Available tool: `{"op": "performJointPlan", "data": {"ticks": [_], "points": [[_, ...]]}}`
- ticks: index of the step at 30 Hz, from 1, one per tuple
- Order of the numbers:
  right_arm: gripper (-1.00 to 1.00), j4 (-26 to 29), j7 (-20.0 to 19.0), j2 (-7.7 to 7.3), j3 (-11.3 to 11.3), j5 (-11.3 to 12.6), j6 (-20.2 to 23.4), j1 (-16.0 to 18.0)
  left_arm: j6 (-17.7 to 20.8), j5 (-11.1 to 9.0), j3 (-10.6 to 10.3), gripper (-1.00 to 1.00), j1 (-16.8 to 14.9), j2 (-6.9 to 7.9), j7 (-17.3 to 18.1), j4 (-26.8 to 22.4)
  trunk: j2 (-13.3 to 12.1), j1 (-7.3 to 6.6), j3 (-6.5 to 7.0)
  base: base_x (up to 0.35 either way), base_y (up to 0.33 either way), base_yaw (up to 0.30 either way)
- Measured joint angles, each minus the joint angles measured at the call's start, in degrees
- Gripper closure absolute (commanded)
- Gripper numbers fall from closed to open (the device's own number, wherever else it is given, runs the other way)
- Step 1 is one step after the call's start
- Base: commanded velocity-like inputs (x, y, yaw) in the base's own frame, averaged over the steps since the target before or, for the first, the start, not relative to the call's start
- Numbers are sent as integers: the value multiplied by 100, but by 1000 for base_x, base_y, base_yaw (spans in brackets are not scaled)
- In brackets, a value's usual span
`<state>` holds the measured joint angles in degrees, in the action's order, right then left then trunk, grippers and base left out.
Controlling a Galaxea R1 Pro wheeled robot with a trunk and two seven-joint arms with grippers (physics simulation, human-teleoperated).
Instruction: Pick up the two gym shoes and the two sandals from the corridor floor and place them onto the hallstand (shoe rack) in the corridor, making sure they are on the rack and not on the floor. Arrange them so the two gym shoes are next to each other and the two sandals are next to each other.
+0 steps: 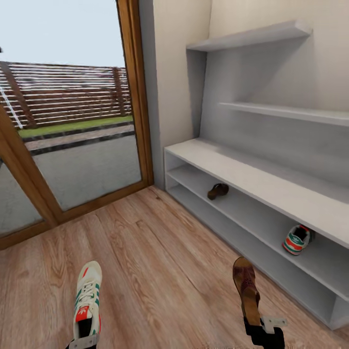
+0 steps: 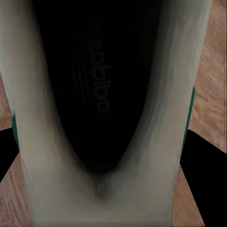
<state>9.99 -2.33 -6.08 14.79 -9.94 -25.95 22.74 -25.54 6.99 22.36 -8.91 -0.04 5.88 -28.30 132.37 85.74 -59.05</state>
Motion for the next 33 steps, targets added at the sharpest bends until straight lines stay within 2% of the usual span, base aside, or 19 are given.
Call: {"op": "performJointPlan", "data": {"ticks": [26,33], "points": [[100,0,0,4,1,-2,1,0,3,0,0,100,5,5,2,0,0,0,0,0,1,-269],[100,0,0,8,1,0,1,-1,2,-2,-6,100,2,2,11,-4,0,1,0,-76,205,-269]]}}
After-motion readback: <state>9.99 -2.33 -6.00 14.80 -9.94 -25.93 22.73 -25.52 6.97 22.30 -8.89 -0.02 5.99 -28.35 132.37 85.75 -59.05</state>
